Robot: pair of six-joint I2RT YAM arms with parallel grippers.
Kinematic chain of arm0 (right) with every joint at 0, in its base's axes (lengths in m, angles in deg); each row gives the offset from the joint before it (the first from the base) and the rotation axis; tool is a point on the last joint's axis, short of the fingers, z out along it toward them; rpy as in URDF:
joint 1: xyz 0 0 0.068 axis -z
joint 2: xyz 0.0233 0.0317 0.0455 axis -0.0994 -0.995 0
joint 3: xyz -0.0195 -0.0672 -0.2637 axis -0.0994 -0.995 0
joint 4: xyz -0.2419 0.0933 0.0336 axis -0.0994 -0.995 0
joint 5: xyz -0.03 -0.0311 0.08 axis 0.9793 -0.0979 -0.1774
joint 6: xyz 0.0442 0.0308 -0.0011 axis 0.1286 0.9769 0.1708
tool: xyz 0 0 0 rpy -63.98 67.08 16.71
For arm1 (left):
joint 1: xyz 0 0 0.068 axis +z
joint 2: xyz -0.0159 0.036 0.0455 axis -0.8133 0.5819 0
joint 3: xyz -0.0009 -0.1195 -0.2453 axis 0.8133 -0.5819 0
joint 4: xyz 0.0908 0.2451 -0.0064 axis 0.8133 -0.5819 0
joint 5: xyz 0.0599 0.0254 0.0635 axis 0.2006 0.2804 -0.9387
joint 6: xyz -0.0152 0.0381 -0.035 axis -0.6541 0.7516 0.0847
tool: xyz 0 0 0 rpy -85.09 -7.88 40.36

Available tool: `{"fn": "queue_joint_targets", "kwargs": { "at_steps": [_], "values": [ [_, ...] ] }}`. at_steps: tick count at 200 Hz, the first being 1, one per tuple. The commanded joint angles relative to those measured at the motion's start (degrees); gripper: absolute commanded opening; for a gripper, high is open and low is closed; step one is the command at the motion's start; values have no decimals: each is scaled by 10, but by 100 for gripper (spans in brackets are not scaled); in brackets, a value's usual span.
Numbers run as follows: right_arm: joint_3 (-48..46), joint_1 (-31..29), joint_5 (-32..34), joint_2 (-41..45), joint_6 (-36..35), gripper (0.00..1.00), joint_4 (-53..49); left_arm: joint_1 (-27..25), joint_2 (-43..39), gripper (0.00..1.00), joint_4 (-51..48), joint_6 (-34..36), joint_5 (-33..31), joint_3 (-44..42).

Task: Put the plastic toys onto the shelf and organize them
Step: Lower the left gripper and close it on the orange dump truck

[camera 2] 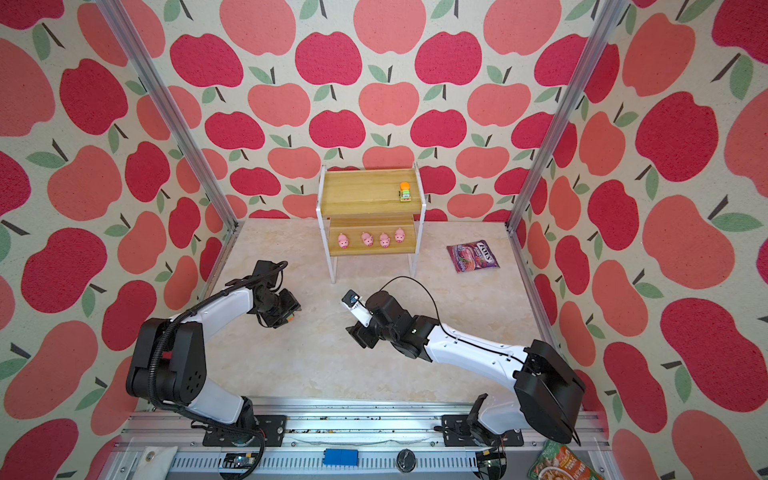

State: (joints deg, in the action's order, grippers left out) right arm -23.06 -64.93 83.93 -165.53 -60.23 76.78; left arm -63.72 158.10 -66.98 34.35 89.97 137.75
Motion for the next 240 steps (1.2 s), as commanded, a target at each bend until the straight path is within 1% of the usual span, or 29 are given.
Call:
{"fn": "queue_joint_targets", "kwargs": {
  "at_steps": [1,13,27,39,55,87,116,136,155,183,204,240],
  "values": [
    [-14,12,15,22,19,71,-15,-29,22,58,-13,89,17,32],
    [-18,17,15,28,23,71,-15,-46,31,59,-28,104,2,45],
    [-22,22,15,34,27,71,-15,-53,39,60,-32,109,0,49],
    [-22,24,17,38,30,71,-16,-50,35,64,-31,104,-6,44],
    [-24,24,18,40,32,71,-16,-40,17,73,-26,92,-11,36],
    [-26,24,15,36,36,71,-12,-30,-27,83,-40,99,-23,51],
    [-26,24,12,30,38,71,-8,-24,-38,89,-100,88,-80,84],
    [-28,24,10,27,39,71,-3,-18,-26,89,-142,68,-119,100],
    [-27,24,8,24,39,71,-1,-8,-16,88,-150,51,-137,98],
    [-27,24,6,26,38,71,-4,10,-2,84,-126,48,-141,87],
    [-32,24,5,29,40,71,-4,25,29,81,-119,51,-137,89],
    [-33,24,3,28,45,70,-4,30,59,75,-78,49,-131,82]
  ]
}}
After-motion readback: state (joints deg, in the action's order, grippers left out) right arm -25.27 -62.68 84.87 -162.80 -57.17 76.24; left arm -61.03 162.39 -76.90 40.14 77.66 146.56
